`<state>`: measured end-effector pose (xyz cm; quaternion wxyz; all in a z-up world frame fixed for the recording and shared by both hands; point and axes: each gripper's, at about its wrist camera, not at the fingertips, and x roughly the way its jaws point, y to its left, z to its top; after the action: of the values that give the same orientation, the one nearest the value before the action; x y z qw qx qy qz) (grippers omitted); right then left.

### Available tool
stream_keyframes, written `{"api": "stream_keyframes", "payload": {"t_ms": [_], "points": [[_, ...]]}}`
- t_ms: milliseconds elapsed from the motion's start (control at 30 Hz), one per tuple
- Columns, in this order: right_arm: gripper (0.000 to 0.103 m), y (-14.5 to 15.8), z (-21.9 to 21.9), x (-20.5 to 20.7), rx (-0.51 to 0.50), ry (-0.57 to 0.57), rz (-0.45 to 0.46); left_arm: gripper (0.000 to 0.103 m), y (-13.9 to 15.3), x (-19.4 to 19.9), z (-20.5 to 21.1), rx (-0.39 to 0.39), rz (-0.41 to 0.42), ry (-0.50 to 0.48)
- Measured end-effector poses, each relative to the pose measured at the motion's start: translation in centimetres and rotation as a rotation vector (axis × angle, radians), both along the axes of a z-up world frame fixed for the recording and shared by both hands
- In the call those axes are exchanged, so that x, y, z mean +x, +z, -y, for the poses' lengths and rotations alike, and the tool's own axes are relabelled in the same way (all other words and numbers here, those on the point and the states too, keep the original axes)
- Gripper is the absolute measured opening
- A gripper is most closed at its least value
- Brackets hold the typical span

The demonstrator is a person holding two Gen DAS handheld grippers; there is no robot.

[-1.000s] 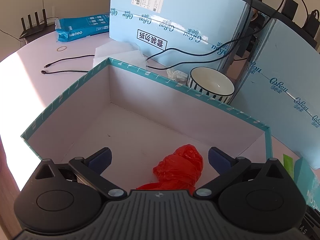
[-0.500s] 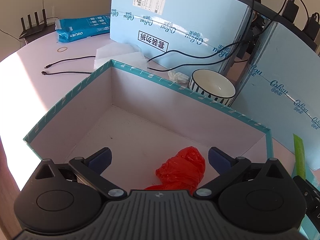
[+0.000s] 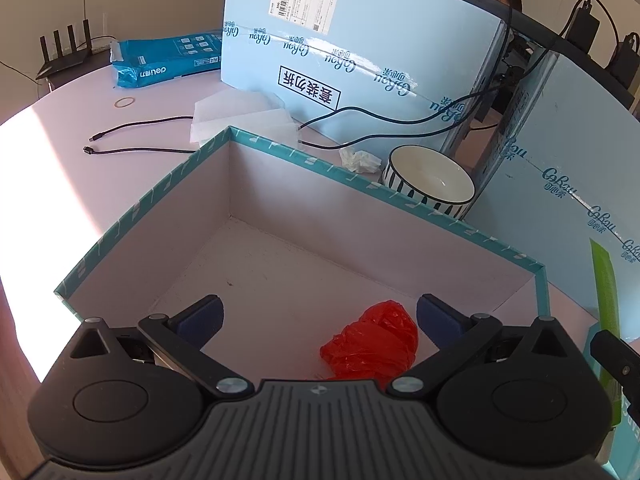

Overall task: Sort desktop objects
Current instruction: 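Carry the green tube with the right gripper over the white box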

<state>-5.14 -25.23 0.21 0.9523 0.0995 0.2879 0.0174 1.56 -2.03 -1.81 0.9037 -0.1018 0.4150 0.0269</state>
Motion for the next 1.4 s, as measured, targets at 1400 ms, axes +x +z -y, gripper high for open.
{"api": "stream_keyframes", "payload": {"t_ms": [1400], "points": [[0.034, -2.3, -11.4, 4.3, 0.070, 0.281, -0.123, 0.103, 0.5, 1.7, -7.0, -0.030, 0.060, 0.075]]}}
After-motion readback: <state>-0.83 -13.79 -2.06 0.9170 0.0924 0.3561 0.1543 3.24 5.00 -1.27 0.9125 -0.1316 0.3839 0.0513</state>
